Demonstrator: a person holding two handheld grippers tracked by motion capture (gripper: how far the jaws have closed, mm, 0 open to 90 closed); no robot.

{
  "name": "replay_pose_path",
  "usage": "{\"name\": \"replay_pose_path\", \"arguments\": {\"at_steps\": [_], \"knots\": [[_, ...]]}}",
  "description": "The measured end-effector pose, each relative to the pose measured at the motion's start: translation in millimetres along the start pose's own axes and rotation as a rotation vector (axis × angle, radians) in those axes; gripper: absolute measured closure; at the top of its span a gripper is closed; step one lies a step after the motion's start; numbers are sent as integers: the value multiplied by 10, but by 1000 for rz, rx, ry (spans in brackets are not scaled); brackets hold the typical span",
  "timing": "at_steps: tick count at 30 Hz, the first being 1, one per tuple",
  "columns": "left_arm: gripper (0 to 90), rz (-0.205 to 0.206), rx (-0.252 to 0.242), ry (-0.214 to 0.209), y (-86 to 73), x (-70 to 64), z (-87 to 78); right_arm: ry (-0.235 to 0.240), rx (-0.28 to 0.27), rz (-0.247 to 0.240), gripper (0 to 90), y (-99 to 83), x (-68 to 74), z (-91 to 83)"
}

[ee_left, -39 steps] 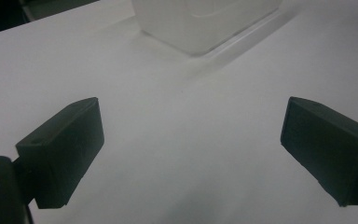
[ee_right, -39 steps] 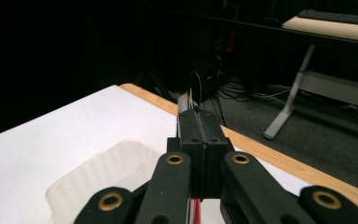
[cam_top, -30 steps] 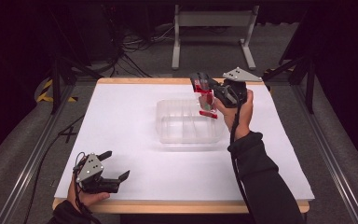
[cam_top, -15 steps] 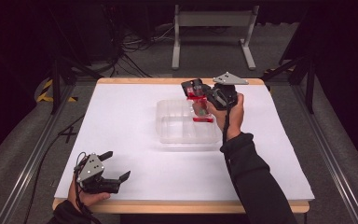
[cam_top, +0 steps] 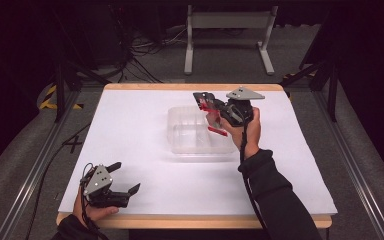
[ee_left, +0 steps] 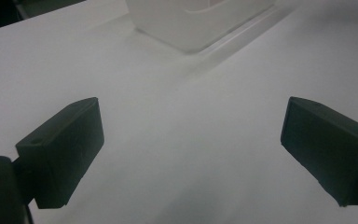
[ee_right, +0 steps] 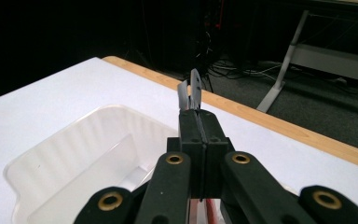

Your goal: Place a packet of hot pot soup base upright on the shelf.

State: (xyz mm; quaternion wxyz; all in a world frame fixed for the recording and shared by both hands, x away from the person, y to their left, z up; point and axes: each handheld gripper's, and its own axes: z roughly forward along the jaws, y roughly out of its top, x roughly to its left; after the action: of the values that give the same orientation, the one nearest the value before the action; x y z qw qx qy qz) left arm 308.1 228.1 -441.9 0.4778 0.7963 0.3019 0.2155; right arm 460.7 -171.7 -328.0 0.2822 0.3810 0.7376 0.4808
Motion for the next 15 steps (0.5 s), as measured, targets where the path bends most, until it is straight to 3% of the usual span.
{"name": "replay_pose_path", "arguments": {"at_steps": [5,9,15], "knots": [[63,-1,1,1,-6,7,-6,26,22,-15,900,-66,76,-35],[63,-1,3,5,-8,9,-9,34,39,-54,900,-105,159,-70],[63,-8,0,5,-15,17,-24,40,44,-57,900,-160,133,-149]]}}
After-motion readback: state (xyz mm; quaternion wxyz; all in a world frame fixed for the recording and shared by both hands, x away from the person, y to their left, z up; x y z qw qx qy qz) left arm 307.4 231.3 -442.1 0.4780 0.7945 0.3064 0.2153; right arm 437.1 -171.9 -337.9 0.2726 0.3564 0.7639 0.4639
